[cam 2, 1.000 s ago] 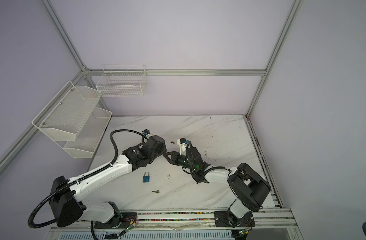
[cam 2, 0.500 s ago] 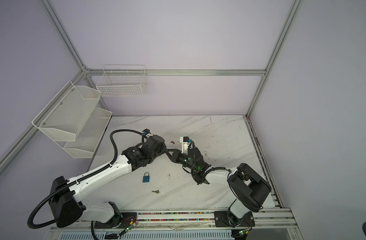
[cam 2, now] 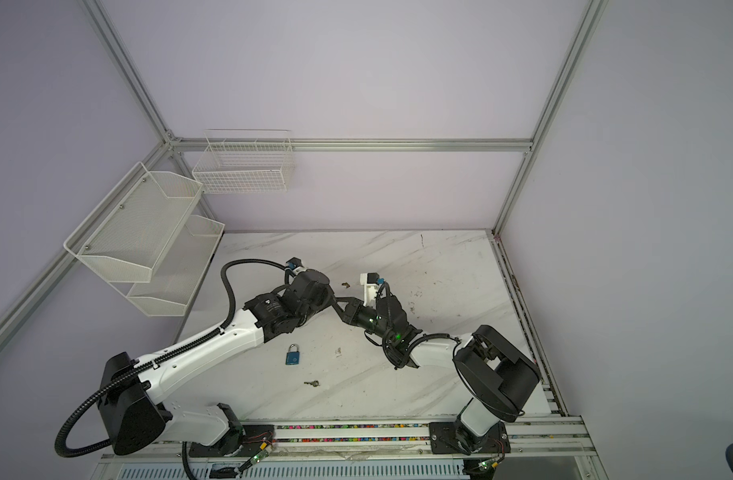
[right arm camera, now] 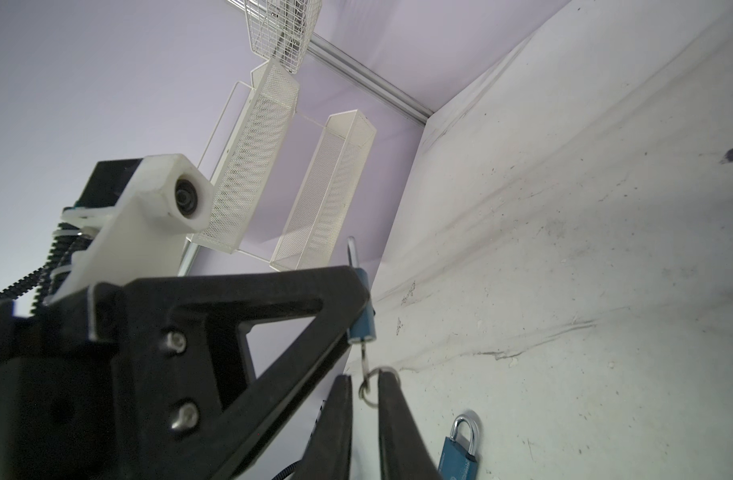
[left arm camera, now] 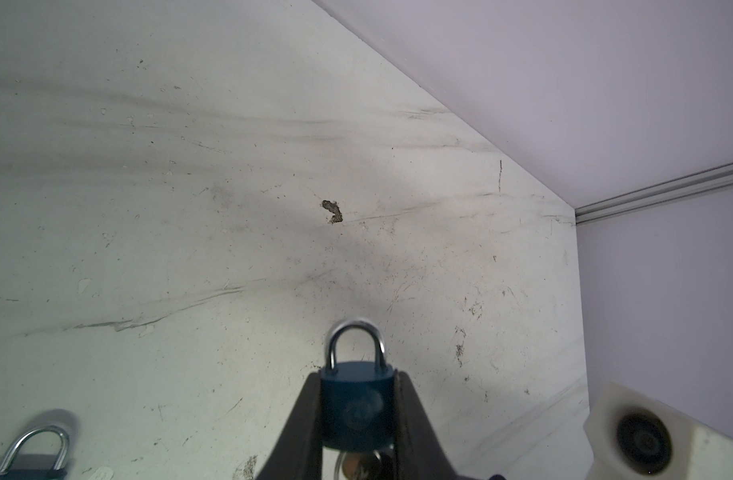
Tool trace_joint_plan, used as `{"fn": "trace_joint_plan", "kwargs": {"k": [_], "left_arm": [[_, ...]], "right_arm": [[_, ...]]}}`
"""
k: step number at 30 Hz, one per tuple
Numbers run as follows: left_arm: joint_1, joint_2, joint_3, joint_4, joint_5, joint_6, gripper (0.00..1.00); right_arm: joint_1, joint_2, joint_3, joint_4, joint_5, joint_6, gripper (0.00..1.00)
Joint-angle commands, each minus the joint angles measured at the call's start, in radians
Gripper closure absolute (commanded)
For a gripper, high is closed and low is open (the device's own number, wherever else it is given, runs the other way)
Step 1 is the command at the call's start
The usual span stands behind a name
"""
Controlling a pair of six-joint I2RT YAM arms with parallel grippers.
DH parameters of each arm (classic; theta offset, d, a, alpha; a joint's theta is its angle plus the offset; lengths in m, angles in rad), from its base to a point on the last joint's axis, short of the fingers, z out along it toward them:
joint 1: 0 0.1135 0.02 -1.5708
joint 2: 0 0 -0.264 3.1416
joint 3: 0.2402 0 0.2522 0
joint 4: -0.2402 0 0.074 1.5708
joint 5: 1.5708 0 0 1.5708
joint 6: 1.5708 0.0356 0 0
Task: Unlock with the key
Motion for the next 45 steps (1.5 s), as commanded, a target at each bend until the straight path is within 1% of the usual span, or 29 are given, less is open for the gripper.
{"fn": "trace_joint_plan", "kwargs": {"k": [1, 10, 17, 22, 26, 28, 32, 36, 41, 45], "left_arm": [[0.007, -0.023, 0.007, 0.044, 0.008, -0.012, 1.0], [0.006, -0.03, -0.002, 0.043, 0.029, -0.012, 1.0], [-0.013, -0.022, -0.01, 0.021, 0.101, -0.006, 1.0], [-0.046, -0.007, -0.009, 0.017, 0.163, -0.022, 1.0], [-0.062, 0.006, 0.002, 0.017, 0.201, -0.026, 1.0], [-0.06, 0.007, 0.006, 0.016, 0.187, -0.024, 1.0], [-0.058, 0.01, 0.028, 0.026, 0.126, 0.002, 1.0], [-0.043, 0.009, 0.042, 0.034, 0.065, 0.009, 1.0], [-0.032, -0.007, 0.025, 0.047, -0.021, -0.001, 1.0], [-0.021, -0.014, 0.019, 0.058, -0.041, -0.005, 1.0]], "right_arm": [[-0.005, 0.012, 0.019, 0.051, 0.021, 0.014, 0.85], [-0.005, 0.012, 0.022, 0.031, 0.052, -0.006, 0.94], [-0.005, -0.016, 0.062, -0.033, 0.113, -0.079, 0.97], [-0.005, -0.021, 0.09, -0.027, 0.134, -0.096, 0.98], [-0.004, -0.04, 0.094, -0.041, 0.179, -0.117, 0.99], [-0.004, -0.046, 0.095, -0.058, 0.183, -0.126, 0.98], [-0.004, -0.045, 0.085, -0.067, 0.145, -0.121, 0.97], [-0.003, -0.066, 0.079, -0.126, 0.127, -0.114, 0.95], [-0.003, -0.095, 0.079, -0.207, 0.117, -0.122, 0.93], [-0.003, -0.102, 0.076, -0.233, 0.109, -0.115, 0.9]]}}
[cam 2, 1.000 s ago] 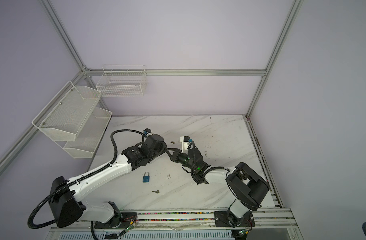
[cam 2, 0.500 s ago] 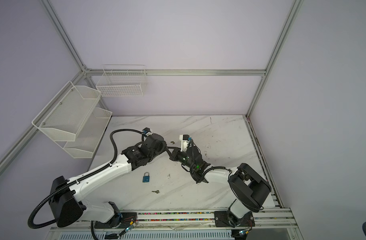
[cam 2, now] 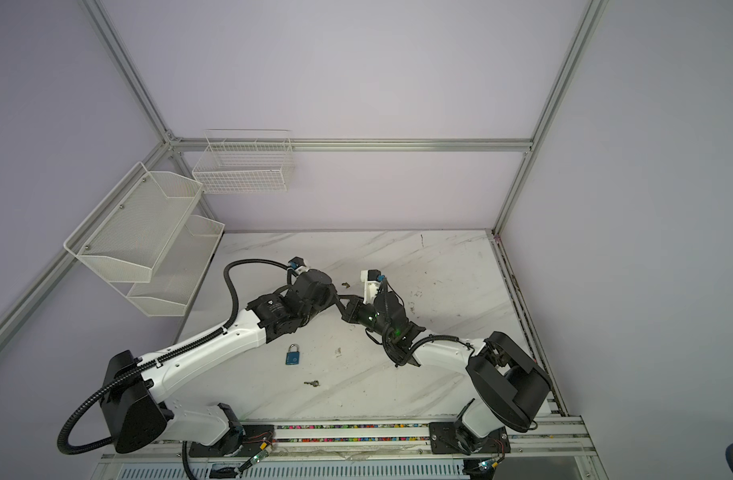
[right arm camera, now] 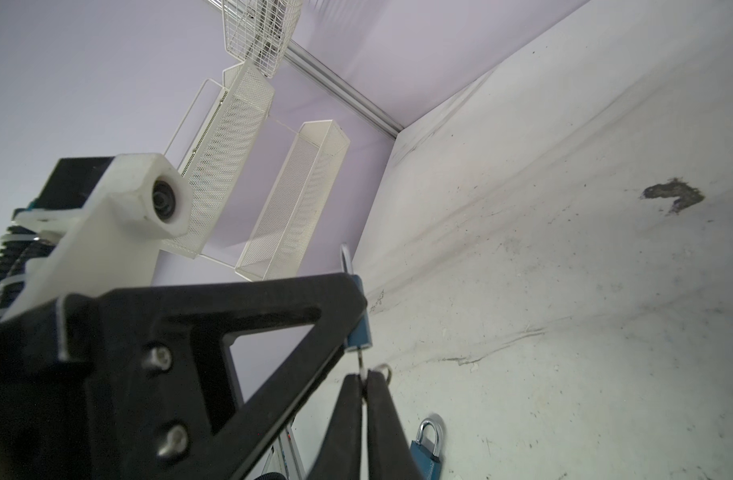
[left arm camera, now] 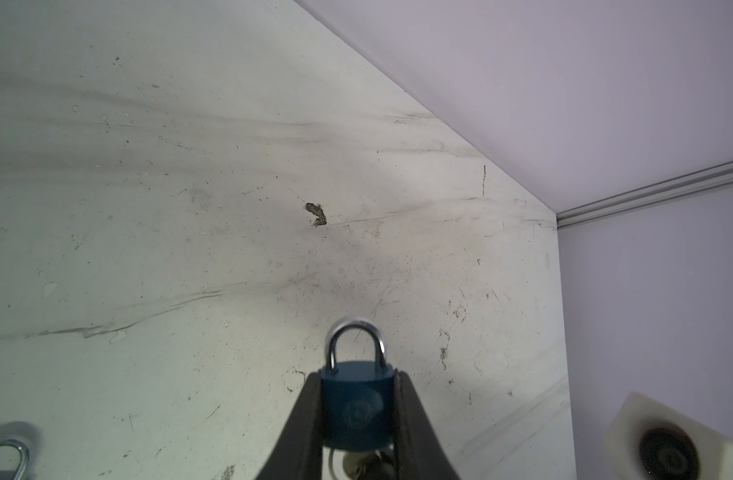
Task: Unlock with the key
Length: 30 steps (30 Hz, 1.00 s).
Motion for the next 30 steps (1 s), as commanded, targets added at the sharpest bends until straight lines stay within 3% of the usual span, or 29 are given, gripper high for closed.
{"fn": "trace_joint_plan", "kwargs": {"k": [1, 9, 30], "left_arm": [[-0.003, -0.026, 0.021, 0.014, -0.035, 0.001, 1.0], [-0.001, -0.037, 0.005, 0.022, -0.052, -0.007, 1.0], [0.001, -0.045, -0.016, 0.056, -0.023, -0.027, 1.0]], "right_arm": [[-0.01, -0.023, 0.036, -0.034, 0.017, 0.003, 0.9], [-0.01, -0.046, 0.061, -0.092, 0.021, 0.019, 0.78], [-0.01, 0.037, 0.102, -0.08, -0.005, 0.052, 0.83]]}}
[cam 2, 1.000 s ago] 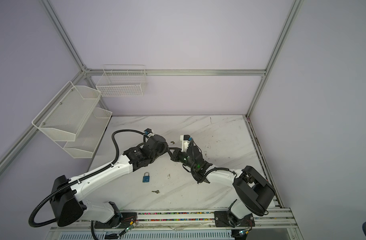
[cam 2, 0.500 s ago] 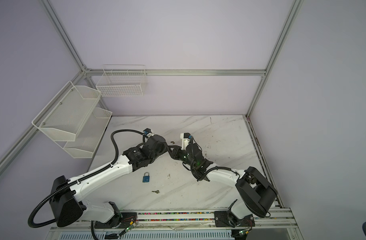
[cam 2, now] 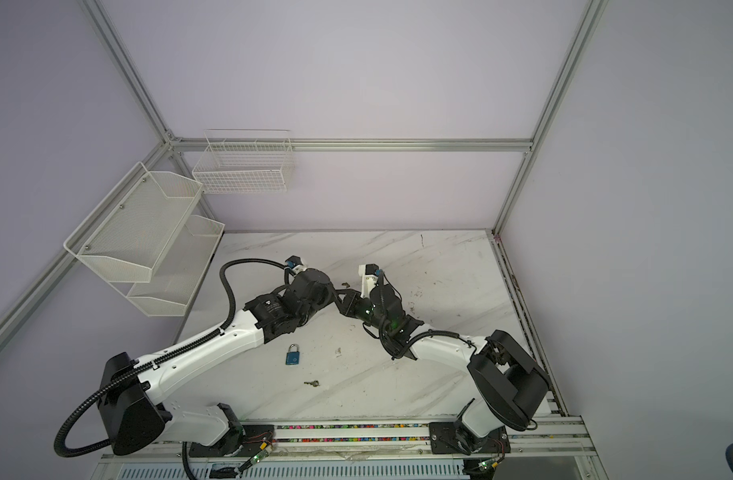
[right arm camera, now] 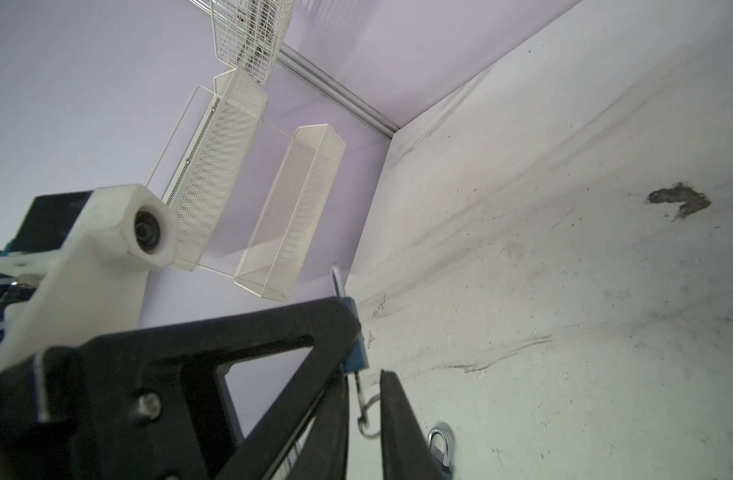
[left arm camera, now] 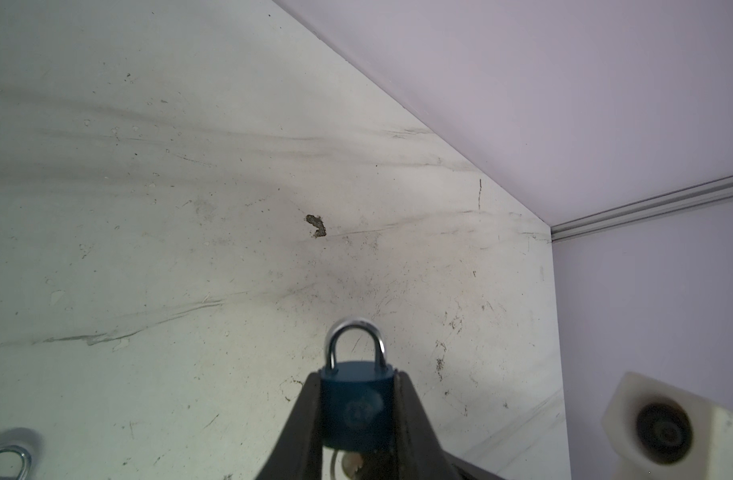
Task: Unlock with the key
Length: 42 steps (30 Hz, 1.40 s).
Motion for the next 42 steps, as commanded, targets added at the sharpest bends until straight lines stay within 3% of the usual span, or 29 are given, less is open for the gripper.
{"fn": "trace_joint_plan", "kwargs": {"k": [1, 15, 27, 42], "left_arm": [[-0.002, -0.032, -0.015, 0.049, 0.002, -0.019, 1.0], [0.006, -0.056, -0.042, 0.11, 0.05, -0.043, 1.0], [0.01, -0.144, -0.15, 0.287, 0.162, -0.105, 1.0], [0.011, -0.164, -0.215, 0.471, 0.252, -0.146, 1.0]], "right_arm": [[-0.004, 0.024, 0.021, 0.009, -0.002, 0.018, 0.85], [-0.004, 0.031, 0.009, 0.022, -0.031, 0.039, 1.0], [-0.004, 0.083, -0.012, 0.253, -0.164, 0.213, 1.0], [-0.004, 0.069, 0.003, 0.296, -0.154, 0.398, 1.0]]}}
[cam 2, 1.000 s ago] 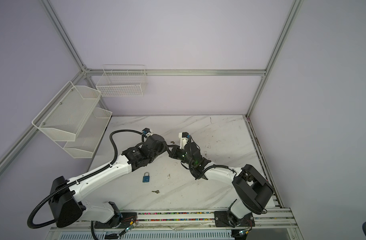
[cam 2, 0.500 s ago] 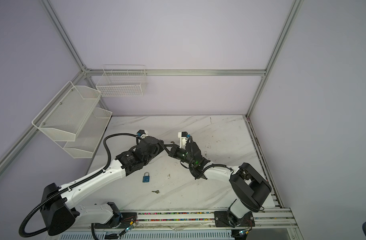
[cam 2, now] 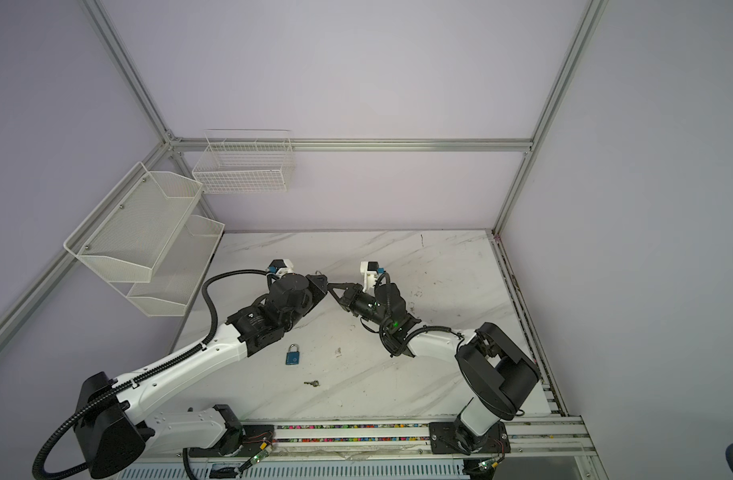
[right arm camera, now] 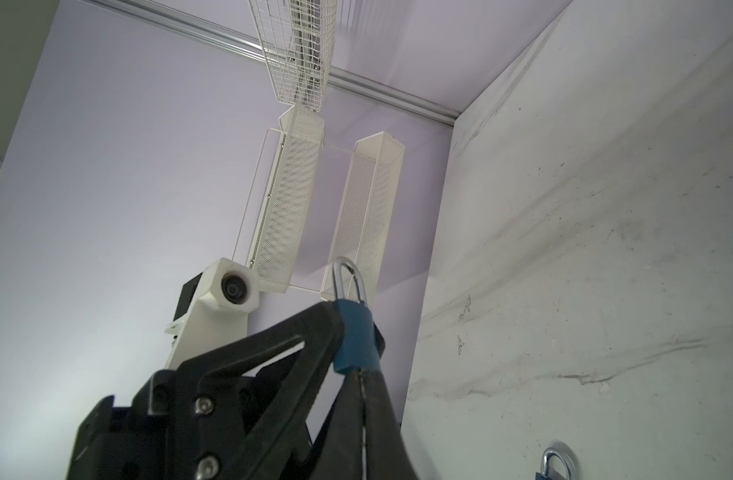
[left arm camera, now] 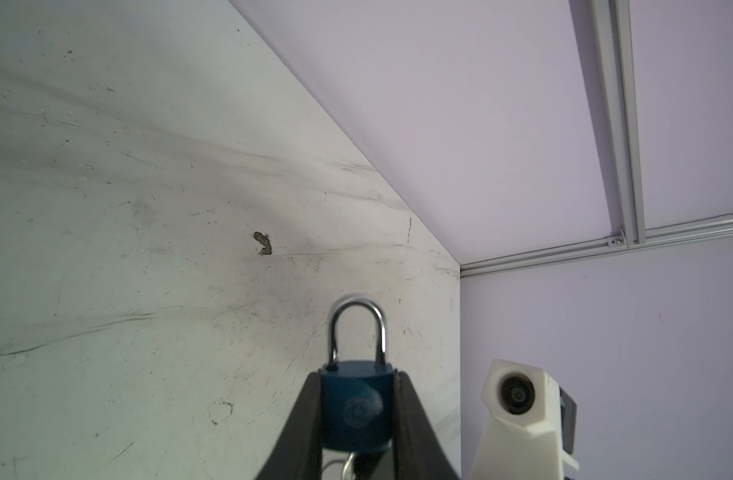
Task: Unlock with the key
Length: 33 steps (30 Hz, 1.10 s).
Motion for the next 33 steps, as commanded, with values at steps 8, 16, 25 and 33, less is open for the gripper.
{"fn": "trace_joint_plan", "kwargs": {"k": [8, 16, 25, 33], "left_arm": [[-0.036, -0.013, -0.027, 0.196, 0.163, -0.018, 1.0], [-0.034, -0.025, 0.019, 0.086, 0.087, 0.06, 1.0], [-0.022, -0.05, 0.033, 0.027, 0.034, 0.165, 1.0], [0.043, -0.077, 0.033, 0.003, 0.078, 0.346, 1.0]], "right_arm": [[0.019, -0.01, 0.024, 0.003, -0.024, 0.041, 1.0], [0.02, -0.035, 0.031, -0.067, 0.007, -0.081, 1.0], [0.016, -0.078, 0.042, -0.162, 0.059, -0.188, 0.79], [-0.026, -0.134, 0.036, -0.24, 0.054, -0.264, 0.59]]}}
